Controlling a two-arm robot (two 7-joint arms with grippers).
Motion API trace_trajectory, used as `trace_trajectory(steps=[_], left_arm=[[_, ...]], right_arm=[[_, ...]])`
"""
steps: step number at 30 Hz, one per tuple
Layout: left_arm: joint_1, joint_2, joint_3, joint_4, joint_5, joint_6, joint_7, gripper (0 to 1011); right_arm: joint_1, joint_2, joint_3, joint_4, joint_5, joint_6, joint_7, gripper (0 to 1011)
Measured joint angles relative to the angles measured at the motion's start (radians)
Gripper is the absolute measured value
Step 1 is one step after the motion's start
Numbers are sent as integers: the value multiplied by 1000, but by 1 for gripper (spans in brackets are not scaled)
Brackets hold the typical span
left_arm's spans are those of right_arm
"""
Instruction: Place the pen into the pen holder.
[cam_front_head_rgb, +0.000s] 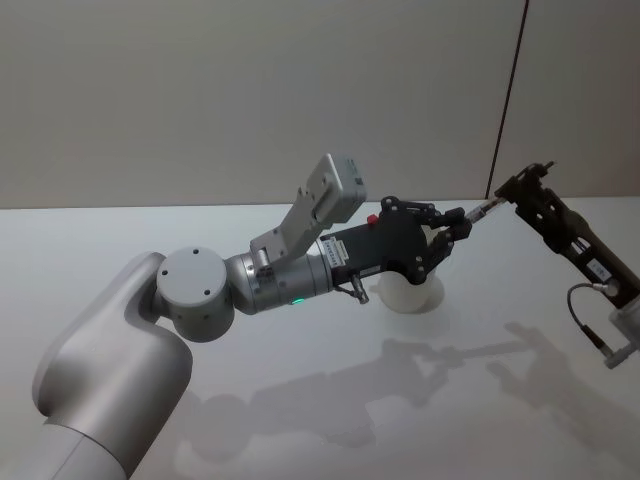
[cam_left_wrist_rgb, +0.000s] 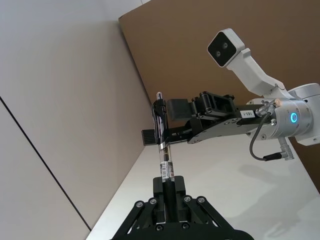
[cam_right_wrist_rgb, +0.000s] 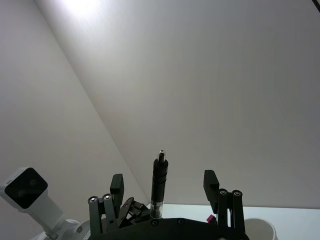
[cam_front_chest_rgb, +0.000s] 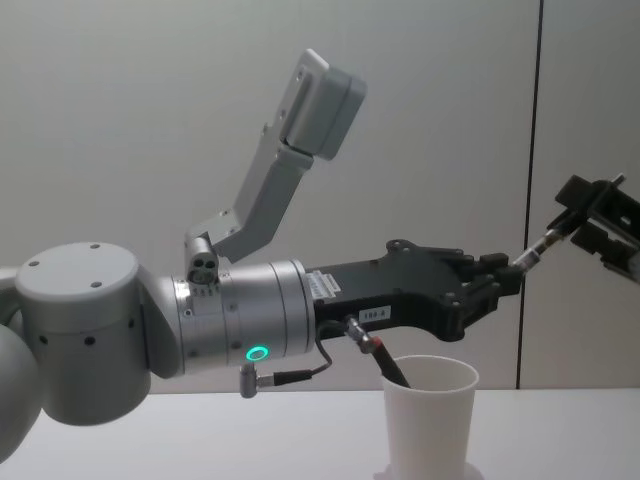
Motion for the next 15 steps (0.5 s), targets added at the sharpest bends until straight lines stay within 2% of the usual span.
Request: trace_trajectory(steps=[4, 12, 13, 14, 15], left_arm=[[0, 0, 0, 0, 0, 0, 0, 136], [0, 0, 0, 0, 0, 0, 0, 136], [0, 0, 0, 0, 0, 0, 0, 136], [0, 0, 0, 0, 0, 0, 0, 136], [0, 0, 0, 0, 0, 0, 0, 136]], right_arm=[[6, 0, -4, 9, 1, -7, 4, 996], [17, 0, -12, 24, 4, -19, 18, 804], [18, 0, -12, 26, 4, -20, 19, 804], [19, 0, -13, 27, 4, -20, 20, 748], [20, 0, -13, 28, 5, -21, 22, 733]])
